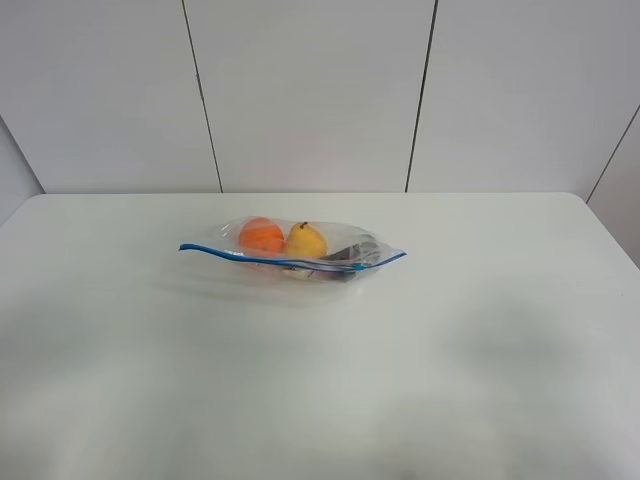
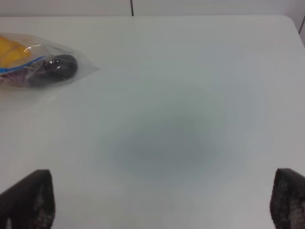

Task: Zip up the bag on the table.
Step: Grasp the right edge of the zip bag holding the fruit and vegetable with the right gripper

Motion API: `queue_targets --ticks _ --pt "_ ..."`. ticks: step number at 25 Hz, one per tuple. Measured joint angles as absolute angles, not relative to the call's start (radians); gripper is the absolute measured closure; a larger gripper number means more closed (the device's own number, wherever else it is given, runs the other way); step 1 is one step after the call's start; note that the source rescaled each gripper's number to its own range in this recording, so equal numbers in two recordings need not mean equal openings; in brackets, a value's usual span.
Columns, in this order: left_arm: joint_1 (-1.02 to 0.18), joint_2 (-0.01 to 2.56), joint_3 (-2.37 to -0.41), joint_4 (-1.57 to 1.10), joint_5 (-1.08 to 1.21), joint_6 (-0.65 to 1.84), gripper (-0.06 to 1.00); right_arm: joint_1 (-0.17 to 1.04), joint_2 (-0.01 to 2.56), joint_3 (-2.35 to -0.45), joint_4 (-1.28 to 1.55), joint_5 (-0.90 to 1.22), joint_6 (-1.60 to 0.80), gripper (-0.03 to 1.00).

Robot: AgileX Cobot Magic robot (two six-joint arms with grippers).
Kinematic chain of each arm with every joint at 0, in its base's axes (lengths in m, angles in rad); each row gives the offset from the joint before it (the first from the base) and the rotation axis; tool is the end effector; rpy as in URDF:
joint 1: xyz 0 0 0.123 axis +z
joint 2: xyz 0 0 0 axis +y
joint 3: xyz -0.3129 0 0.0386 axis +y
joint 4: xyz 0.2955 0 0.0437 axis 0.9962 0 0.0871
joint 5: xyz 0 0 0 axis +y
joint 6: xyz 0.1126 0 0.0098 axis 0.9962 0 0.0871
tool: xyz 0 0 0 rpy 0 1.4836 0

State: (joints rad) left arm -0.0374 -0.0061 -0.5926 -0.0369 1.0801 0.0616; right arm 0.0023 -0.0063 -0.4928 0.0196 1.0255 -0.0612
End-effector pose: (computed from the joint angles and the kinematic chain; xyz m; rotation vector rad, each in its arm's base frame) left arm 0.0105 -0.0041 0.3189 0.1014 1.9620 -0.0275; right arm 0.0277 0.0020 0.2913 -0.0643 2.0088 -0.0143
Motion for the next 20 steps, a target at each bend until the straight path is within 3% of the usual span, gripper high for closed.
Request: queue_targets --ticks 9,20 --pt "-0.037 -0.006 -0.593 -0.037 1.08 0.062 -0.06 0.002 0.068 -0.517 0.029 1.02 -0.045 -0.03" --pt "-0.037 -0.006 -0.593 -0.037 1.08 0.062 -0.06 0.002 0.802 -0.926 0.217 0.973 -0.016 -0.03"
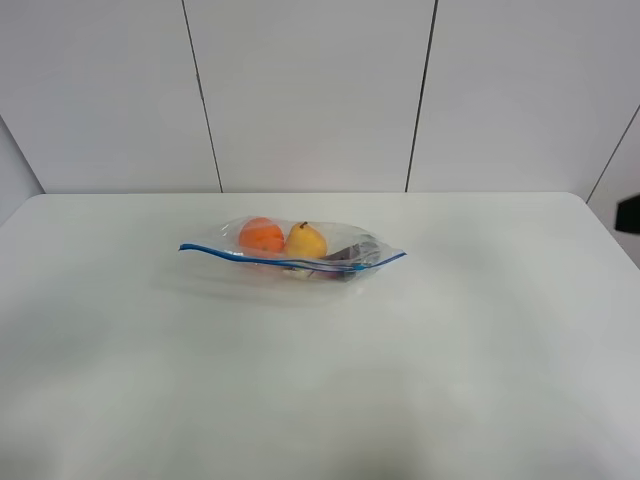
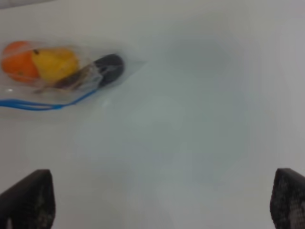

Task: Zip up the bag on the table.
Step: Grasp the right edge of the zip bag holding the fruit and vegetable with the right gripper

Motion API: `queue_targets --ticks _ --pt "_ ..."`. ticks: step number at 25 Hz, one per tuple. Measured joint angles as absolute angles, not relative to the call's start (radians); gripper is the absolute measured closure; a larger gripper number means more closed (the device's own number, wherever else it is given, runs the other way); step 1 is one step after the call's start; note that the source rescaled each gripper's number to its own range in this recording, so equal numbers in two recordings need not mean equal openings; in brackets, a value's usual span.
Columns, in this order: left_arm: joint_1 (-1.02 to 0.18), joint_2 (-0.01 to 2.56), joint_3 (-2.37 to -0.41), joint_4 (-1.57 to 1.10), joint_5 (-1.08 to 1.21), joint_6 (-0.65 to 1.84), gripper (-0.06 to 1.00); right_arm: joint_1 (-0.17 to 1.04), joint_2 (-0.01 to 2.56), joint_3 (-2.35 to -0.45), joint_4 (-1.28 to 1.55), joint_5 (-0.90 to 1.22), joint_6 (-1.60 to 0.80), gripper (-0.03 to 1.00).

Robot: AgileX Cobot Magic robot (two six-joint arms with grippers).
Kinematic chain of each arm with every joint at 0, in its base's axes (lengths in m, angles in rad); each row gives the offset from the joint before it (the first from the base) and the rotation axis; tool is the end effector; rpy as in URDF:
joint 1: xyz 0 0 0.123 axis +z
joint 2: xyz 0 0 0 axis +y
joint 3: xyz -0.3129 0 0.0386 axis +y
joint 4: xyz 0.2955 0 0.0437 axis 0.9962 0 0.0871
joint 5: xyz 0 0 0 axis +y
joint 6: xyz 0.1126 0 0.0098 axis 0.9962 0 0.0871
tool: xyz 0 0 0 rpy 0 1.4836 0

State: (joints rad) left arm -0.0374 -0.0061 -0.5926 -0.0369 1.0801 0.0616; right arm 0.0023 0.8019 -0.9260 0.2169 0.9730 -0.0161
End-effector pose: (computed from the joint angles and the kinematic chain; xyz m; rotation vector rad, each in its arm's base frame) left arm 0.0105 -0.0041 0.3189 0.1014 1.9620 -0.0275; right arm 0.1792 0.0205 0.3788 0.0314 2.3209 0.2629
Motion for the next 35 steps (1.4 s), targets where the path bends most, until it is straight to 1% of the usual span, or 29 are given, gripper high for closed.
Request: queue_targets --ticks 5,9,13,16,19,23,27,35 --pt "-0.037 -0.006 -0.593 -0.037 1.08 0.062 -0.06 0.002 1.165 -1.117 0.406 1.015 -0.043 -0.03" --pt "-0.037 -0.006 -0.593 -0.037 1.08 0.062 -0.06 0.002 1.415 -1.227 0.577 1.045 -0.1 -0.03" --pt "-0.037 -0.006 -0.593 -0.037 1.08 0.062 -0.06 0.002 1.618 -1.294 0.716 1.046 -0.157 -0.03" --pt "-0.037 -0.006 -0.593 -0.037 1.08 0.062 -0.06 0.002 1.751 -1.317 0.782 1.05 -0.18 0.02" --pt "-0.037 -0.006 -0.593 -0.037 1.08 0.062 -0.06 0.002 1.852 -1.324 0.829 1.066 -0.208 0.04" --pt "-0.037 -0.006 -0.593 -0.037 1.08 0.062 -0.06 0.002 1.943 -1.324 0.88 1.085 -0.25 0.04" --pt "-0.037 -0.006 -0.593 -0.037 1.08 0.062 -0.06 0.005 1.982 -1.324 0.934 1.087 -0.278 0.04" --pt "-0.037 -0.006 -0.593 -0.036 1.08 0.062 -0.06 0.017 2.038 -1.324 0.953 1.092 -0.311 0.06"
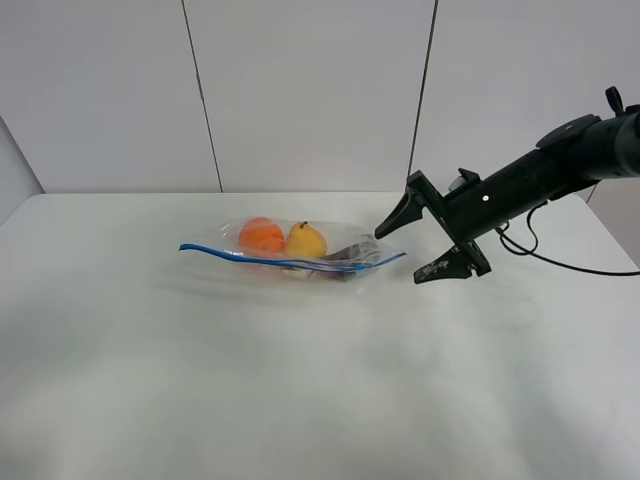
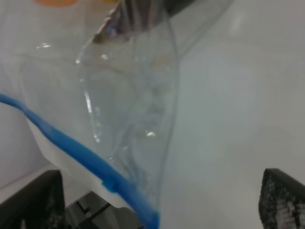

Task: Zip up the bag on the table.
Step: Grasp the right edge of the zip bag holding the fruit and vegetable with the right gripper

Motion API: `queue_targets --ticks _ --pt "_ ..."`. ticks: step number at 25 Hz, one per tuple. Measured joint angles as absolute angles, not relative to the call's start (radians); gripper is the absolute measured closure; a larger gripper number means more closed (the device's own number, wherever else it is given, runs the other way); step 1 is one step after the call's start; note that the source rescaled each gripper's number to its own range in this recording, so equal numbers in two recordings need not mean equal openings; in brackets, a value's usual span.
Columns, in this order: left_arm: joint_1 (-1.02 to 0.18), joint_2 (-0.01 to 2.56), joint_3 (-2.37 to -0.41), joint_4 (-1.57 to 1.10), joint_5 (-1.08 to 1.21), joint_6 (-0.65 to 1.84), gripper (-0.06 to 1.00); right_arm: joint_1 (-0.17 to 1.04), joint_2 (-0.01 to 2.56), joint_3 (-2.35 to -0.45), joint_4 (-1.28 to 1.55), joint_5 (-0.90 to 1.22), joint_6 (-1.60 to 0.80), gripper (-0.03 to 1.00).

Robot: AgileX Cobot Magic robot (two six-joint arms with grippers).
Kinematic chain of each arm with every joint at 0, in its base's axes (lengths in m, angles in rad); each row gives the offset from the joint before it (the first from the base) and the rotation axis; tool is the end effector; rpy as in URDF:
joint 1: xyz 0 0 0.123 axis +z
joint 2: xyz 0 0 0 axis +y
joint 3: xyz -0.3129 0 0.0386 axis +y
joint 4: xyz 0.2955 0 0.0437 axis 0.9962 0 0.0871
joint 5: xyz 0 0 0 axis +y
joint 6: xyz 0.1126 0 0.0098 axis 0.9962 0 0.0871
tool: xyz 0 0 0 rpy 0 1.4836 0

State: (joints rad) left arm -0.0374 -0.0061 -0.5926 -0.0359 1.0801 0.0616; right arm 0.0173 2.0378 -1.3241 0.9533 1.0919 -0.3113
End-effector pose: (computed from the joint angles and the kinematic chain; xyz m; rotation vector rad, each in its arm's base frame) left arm 0.0105 -0.0040 0.3189 0.1013 1.9620 -0.0263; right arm 0.4339 0.0893 0.1470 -0.2898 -2.8563 -1.2377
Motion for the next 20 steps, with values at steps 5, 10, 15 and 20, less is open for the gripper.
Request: queue_targets --ticks 5,10,15,20 --pt "-0.037 -0.006 -0.593 -0.036 1.081 0.062 -0.06 0.027 2.083 -1.332 1.002 1.096 -0.35 0.15" --pt "-0.037 -0.006 -0.593 -0.036 1.081 0.062 -0.06 0.027 2.137 -1.36 1.048 1.116 -0.354 0.26" --pt "-0.037 -0.006 -0.593 -0.036 1.081 0.062 -0.06 0.037 2.158 -1.386 1.07 1.154 -0.357 0.44" --pt "-0.037 -0.006 -0.593 -0.036 1.081 0.062 -0.06 0.037 2.158 -1.421 1.076 1.198 -0.357 0.51"
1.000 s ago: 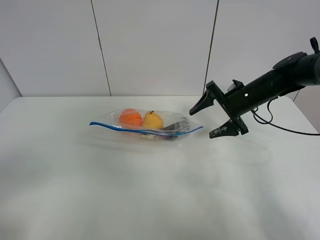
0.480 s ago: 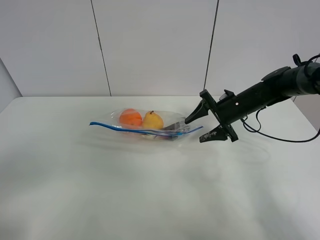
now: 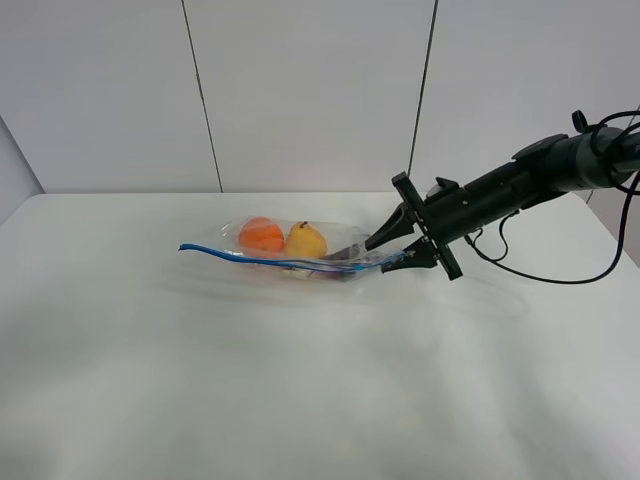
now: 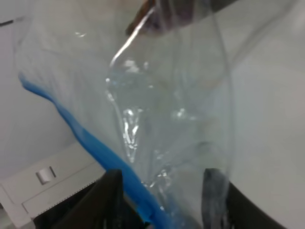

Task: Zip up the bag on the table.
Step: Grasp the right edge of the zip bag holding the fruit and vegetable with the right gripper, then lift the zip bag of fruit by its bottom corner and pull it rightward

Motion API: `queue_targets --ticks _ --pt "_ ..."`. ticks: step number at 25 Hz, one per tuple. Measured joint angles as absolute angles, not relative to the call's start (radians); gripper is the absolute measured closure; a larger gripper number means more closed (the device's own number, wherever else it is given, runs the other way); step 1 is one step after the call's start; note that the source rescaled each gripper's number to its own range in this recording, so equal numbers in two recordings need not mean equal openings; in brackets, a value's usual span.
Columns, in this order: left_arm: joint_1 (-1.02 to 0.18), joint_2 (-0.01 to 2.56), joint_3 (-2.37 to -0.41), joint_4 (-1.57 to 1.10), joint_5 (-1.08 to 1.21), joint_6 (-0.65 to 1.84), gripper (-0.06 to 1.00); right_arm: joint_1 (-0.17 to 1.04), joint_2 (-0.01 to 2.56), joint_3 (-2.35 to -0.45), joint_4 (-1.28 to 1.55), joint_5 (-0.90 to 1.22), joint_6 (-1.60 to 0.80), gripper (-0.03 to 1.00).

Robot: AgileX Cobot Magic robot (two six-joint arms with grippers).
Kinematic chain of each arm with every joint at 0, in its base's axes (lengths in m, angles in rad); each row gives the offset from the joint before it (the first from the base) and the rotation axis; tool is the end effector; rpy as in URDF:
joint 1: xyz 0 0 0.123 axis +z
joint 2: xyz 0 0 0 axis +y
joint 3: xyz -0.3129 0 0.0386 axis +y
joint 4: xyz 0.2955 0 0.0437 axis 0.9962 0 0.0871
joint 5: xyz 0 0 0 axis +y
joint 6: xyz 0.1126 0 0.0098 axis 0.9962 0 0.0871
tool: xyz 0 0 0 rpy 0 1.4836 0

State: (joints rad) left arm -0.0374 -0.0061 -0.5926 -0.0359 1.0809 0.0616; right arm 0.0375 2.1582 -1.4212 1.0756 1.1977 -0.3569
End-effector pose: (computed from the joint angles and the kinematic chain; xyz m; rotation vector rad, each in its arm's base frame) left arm 0.0105 -0.0040 0.3188 0.1014 1.9628 -0.0263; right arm 0.4524 0.1097 0.1311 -0.2418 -2.6966 -1.4039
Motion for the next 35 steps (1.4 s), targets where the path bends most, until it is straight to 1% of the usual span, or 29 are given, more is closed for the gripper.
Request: queue_targets --ticks 3,5,7,9,15,16,19,21,35 --pt "-0.037 -0.006 -0.593 -0.036 1.081 0.062 -0.06 0.037 2.158 -1.423 1.077 1.204 -0.357 0.52" --pt "-0.037 -0.006 -0.593 -0.036 1.081 0.062 -0.06 0.037 2.158 -1.423 1.073 1.204 -0.357 0.56" --pt "-0.037 -0.006 -0.593 -0.036 1.081 0.062 -0.06 0.037 2.158 -1.423 1.07 1.205 -0.357 0.64" --pt "-0.037 -0.006 -0.593 -0.036 1.081 0.062 -0.06 0.037 2.158 -1.423 1.062 1.205 -0.357 0.69" --pt "-0.037 -0.006 -0.593 -0.036 1.081 0.062 -0.06 0.037 2.158 -1.423 1.047 1.206 -0.359 0.76" --pt "-0.037 -0.006 -0.593 -0.036 1.081 0.062 -0.06 0.037 2.158 -1.423 1.047 1.206 -0.361 0.79" --pt "-0.037 -0.006 -0.593 -0.036 1.081 0.062 -0.06 0.037 2.158 -1.423 1.047 1.206 -0.368 0.92" --pt "-0.037 -0.006 -0.593 -0.036 1.081 0.062 -0.06 0.037 2.158 -1.423 1.047 1.206 -0.374 0.97" --pt "-0.037 -0.006 -0.593 -0.036 1.081 0.062 -0.06 0.037 2.158 -1.423 1.056 1.206 -0.41 0.97"
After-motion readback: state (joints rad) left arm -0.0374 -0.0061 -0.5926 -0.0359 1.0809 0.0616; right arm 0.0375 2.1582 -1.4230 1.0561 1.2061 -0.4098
